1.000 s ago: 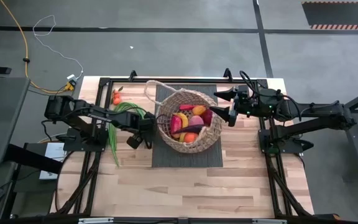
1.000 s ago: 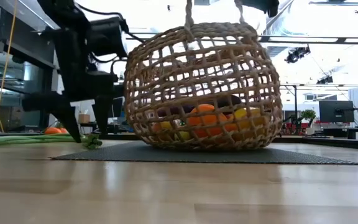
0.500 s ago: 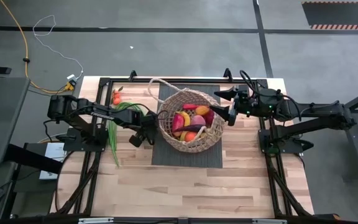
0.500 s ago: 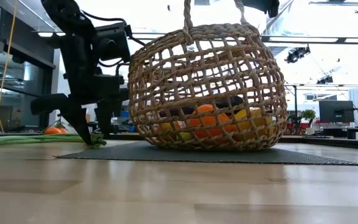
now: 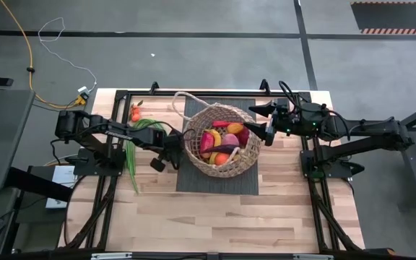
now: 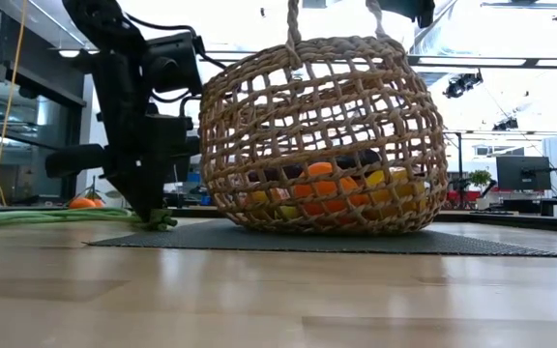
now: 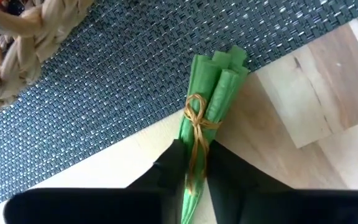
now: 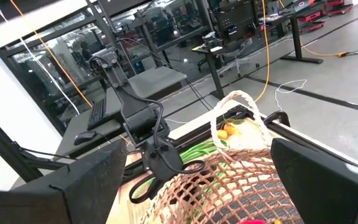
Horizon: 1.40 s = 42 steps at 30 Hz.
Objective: Build produce basket
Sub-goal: Put the string beans into the woven basket
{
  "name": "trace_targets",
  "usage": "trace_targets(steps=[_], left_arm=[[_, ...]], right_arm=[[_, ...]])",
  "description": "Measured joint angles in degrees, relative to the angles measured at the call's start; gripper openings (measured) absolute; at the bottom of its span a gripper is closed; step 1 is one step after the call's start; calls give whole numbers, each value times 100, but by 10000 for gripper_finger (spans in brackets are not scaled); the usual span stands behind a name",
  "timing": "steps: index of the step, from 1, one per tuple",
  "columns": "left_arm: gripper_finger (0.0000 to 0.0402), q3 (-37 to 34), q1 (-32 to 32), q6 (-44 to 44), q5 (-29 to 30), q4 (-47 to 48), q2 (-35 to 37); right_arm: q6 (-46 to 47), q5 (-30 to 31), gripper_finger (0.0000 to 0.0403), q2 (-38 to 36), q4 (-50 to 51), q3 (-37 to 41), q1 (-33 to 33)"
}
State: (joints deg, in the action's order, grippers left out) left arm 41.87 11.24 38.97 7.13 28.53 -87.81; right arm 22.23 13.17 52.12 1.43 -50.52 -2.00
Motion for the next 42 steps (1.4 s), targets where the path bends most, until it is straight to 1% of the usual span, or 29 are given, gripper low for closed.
trace_targets(steps=[5,9,15,21,24,29,31,33,42], left_arm=[[21,7,-98,-228,17,47,1],[13,7,-135,-552,-75,298,105],[15,-4,-288,-1057,-825,1191,423],[16,-4,-888,-1157,-1295,1607,542],[16,-7,-1208,-1141,-1125,1609,542],[21,-7,-1455,-1182,-887,1117,542],[33,-7,-1484,-1120,-816,1047,542],[54,-7,-1486,-1023,-810,1049,542],[190,-7,-1486,-1172,-798,1042,542]], right_arm=[[-10,0,388,0,0,0,0],[-12,0,388,0,-1,0,0],[-17,-2,388,-2,0,0,0],[-50,-2,388,-2,1,0,0],[-63,-2,388,-2,0,0,0],[-63,-2,388,-1,1,0,0],[-63,-2,388,-1,0,0,0],[-63,-2,388,-1,0,0,0],[-63,-2,388,-2,0,0,0]])
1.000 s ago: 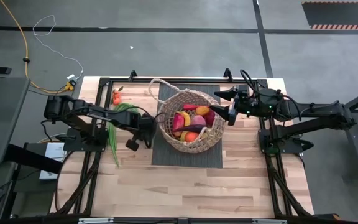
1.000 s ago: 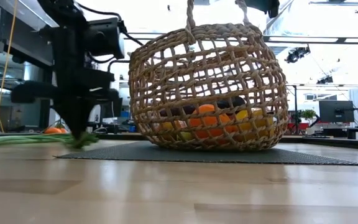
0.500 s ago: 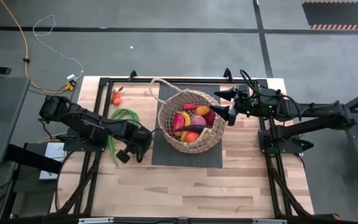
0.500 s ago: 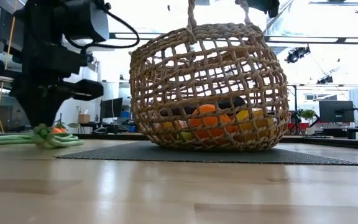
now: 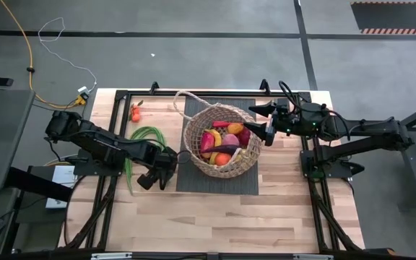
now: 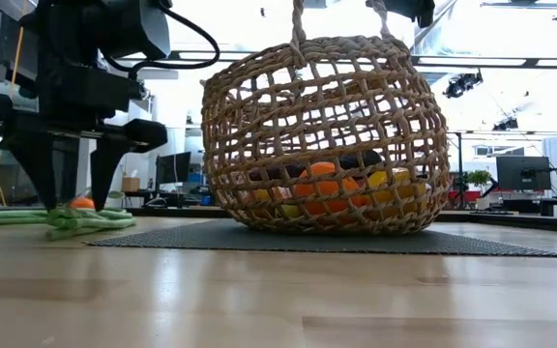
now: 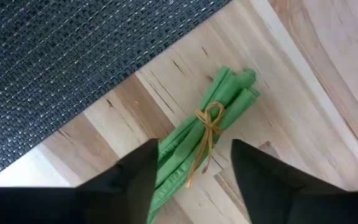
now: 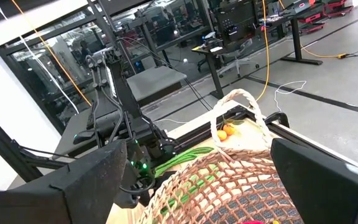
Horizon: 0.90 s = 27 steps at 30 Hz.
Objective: Build produce basket
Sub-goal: Put the string beans into the woven basket
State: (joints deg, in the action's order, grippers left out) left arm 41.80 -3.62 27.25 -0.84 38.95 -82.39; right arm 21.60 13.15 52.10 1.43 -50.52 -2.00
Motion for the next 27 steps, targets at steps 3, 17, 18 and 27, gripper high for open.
trace_targets(steps=[3,17,18,27], left_arm=[[226,0,2,140,-3,-6,0],[271,9,2,1665,25,-161,-499],[269,15,2,1724,60,-167,-585],[224,28,51,1997,18,-189,-797]], right_arm=[[0,0,388,0,0,0,0],[0,0,388,2,1,0,0],[0,0,388,2,0,0,0],[42,0,388,1,4,0,0]])
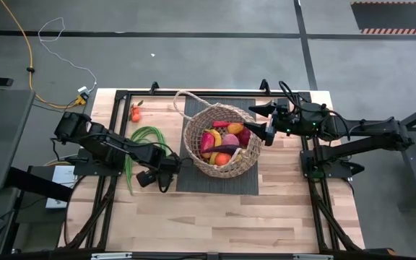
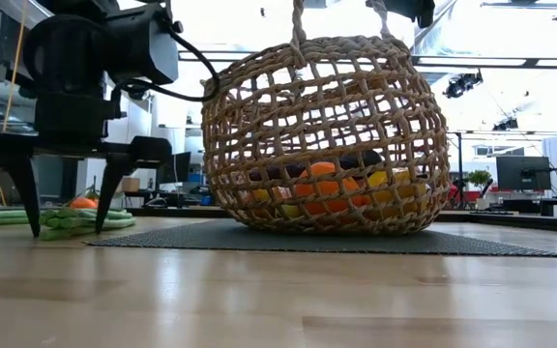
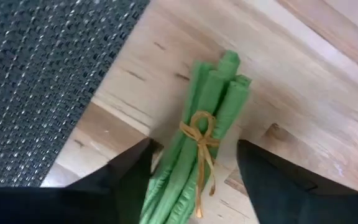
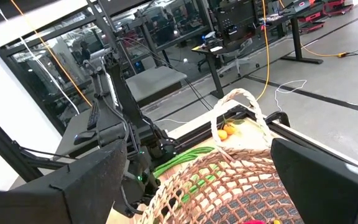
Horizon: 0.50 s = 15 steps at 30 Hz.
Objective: Build produce basket
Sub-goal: Put the string beans into the woven basket
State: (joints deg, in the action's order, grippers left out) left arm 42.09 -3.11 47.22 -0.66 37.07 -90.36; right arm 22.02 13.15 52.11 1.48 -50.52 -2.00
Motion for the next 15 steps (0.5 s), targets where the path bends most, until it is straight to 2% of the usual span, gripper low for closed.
trace_targets(steps=[5,11,15], left_arm=[[139,-6,79,398,-62,-34,-6],[29,-9,111,139,-125,-122,-12],[17,-9,111,-63,-136,-132,-17]], right_arm=[[2,0,388,-1,0,0,0],[2,0,388,-1,0,0,0],[2,0,388,1,0,0,0]])
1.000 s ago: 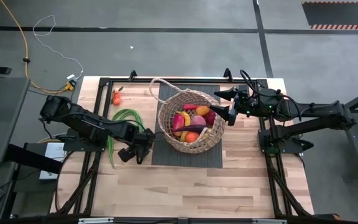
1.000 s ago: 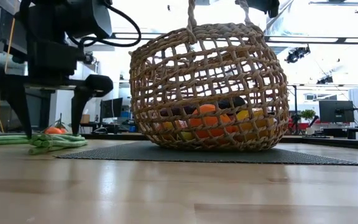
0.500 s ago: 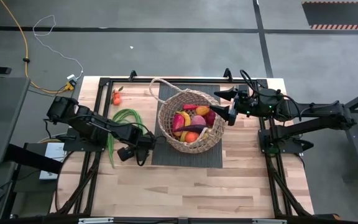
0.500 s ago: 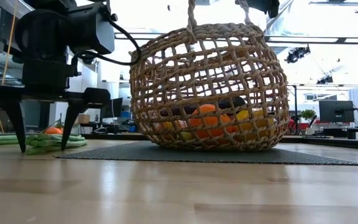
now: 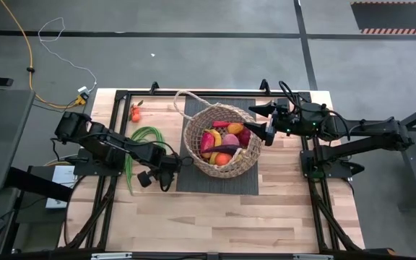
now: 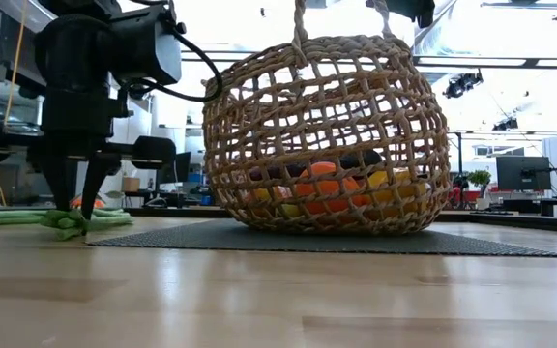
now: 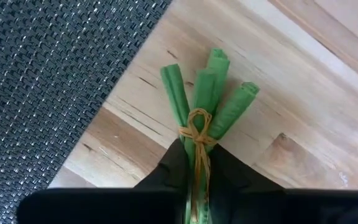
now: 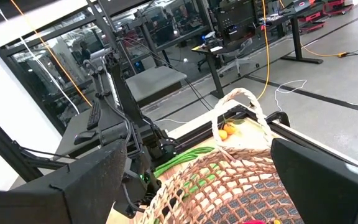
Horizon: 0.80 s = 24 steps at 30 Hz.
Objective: Build produce basket
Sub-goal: Put the string beans into the woven basket
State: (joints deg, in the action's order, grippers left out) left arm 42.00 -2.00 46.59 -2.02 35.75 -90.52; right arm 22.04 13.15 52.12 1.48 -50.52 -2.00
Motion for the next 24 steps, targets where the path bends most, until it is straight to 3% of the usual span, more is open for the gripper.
trace_targets(steps=[7,12,24], left_arm=[[33,268,-54,-492,30,406,100],[13,930,123,-1310,-546,1101,448],[13,1907,175,-2382,-902,1895,1822]], right_arm=[[-4,0,388,0,0,0,0],[-11,0,388,0,1,0,0],[-93,-2,388,0,83,0,0]])
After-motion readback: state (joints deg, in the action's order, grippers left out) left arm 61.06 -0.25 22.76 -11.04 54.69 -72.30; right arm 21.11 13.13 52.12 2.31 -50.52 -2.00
